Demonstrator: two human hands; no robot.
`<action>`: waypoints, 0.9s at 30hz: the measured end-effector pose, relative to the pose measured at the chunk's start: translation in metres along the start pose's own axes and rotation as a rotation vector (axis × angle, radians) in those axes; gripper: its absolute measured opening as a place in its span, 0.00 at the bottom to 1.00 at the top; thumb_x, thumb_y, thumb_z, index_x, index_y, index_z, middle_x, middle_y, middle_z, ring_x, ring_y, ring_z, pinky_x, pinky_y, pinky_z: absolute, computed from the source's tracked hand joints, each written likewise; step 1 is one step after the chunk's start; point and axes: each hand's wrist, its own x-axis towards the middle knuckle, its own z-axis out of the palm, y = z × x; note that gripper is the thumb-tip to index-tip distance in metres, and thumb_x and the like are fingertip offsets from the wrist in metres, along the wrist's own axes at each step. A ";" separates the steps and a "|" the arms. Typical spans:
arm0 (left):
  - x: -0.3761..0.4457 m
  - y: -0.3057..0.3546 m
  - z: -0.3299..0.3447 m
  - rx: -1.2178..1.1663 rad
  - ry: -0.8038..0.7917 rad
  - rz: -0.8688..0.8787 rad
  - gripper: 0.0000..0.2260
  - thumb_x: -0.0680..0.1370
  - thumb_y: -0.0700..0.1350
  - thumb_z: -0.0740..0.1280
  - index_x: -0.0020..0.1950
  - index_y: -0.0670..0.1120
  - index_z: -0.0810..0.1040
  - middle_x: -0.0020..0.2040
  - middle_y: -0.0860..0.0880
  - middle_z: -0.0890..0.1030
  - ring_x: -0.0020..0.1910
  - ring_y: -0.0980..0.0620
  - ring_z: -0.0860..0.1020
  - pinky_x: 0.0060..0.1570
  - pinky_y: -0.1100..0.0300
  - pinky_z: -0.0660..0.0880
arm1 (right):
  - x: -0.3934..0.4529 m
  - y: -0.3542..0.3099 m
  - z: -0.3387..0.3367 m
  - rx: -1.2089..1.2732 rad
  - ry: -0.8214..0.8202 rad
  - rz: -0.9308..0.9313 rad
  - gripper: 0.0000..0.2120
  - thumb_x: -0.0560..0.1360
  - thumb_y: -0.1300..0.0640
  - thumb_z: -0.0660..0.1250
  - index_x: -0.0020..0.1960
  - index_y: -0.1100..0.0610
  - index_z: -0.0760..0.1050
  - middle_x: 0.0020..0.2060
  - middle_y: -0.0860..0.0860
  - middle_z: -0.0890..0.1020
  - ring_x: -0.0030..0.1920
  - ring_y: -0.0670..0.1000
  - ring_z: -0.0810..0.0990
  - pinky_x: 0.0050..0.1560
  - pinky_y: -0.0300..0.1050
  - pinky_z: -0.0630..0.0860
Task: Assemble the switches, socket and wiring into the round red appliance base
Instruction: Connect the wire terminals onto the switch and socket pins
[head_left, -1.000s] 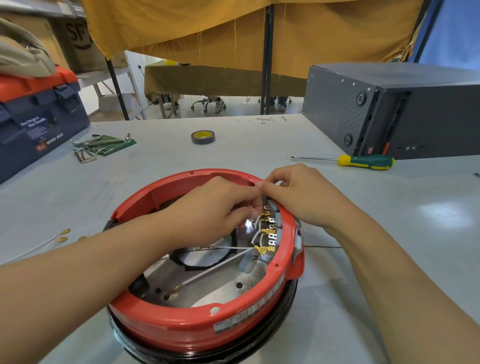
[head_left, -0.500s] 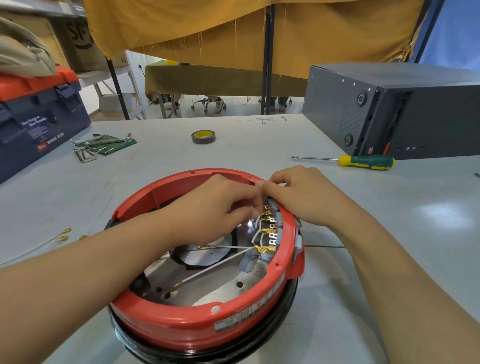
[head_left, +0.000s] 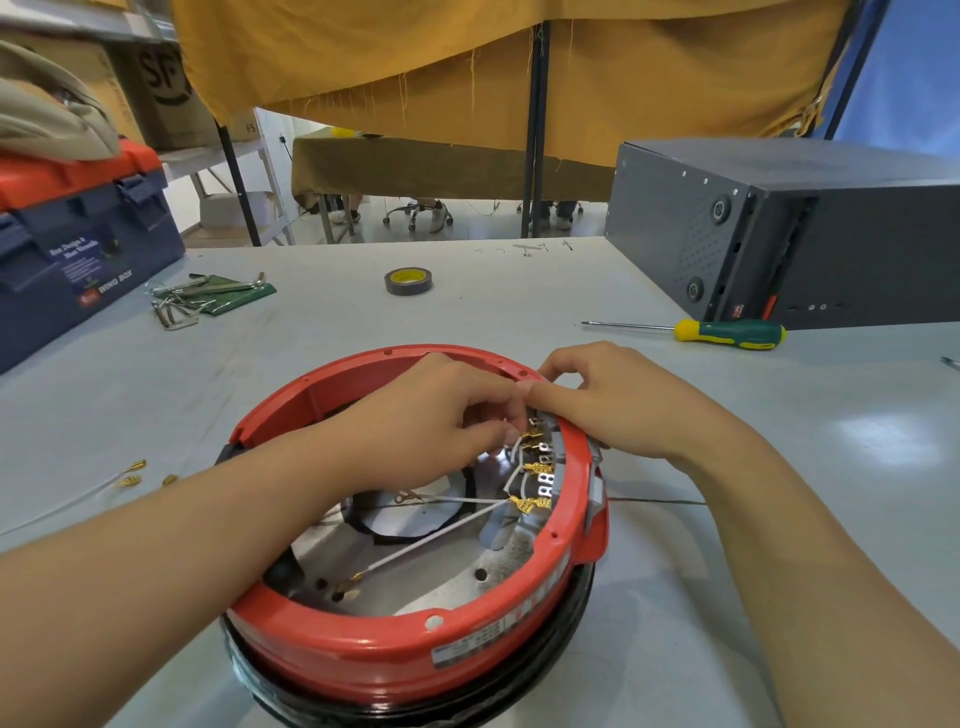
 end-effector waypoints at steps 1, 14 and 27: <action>0.000 0.000 0.000 -0.006 0.003 -0.002 0.04 0.76 0.42 0.67 0.45 0.49 0.81 0.34 0.51 0.82 0.34 0.55 0.78 0.35 0.65 0.73 | 0.000 0.000 0.000 -0.002 -0.007 -0.002 0.14 0.74 0.39 0.62 0.45 0.49 0.77 0.30 0.45 0.78 0.28 0.40 0.75 0.29 0.36 0.67; 0.006 -0.002 0.000 0.092 0.050 -0.087 0.04 0.76 0.44 0.67 0.44 0.49 0.82 0.33 0.60 0.78 0.34 0.60 0.77 0.36 0.66 0.72 | 0.004 0.002 0.011 0.197 0.105 0.015 0.14 0.73 0.40 0.65 0.45 0.49 0.80 0.33 0.50 0.83 0.32 0.48 0.81 0.36 0.41 0.76; -0.089 -0.045 -0.058 -0.073 0.450 -0.377 0.07 0.74 0.40 0.70 0.41 0.53 0.82 0.46 0.54 0.81 0.45 0.59 0.78 0.49 0.62 0.75 | 0.002 0.000 0.016 0.261 0.155 0.046 0.13 0.70 0.41 0.69 0.43 0.50 0.79 0.31 0.53 0.83 0.23 0.42 0.75 0.27 0.31 0.68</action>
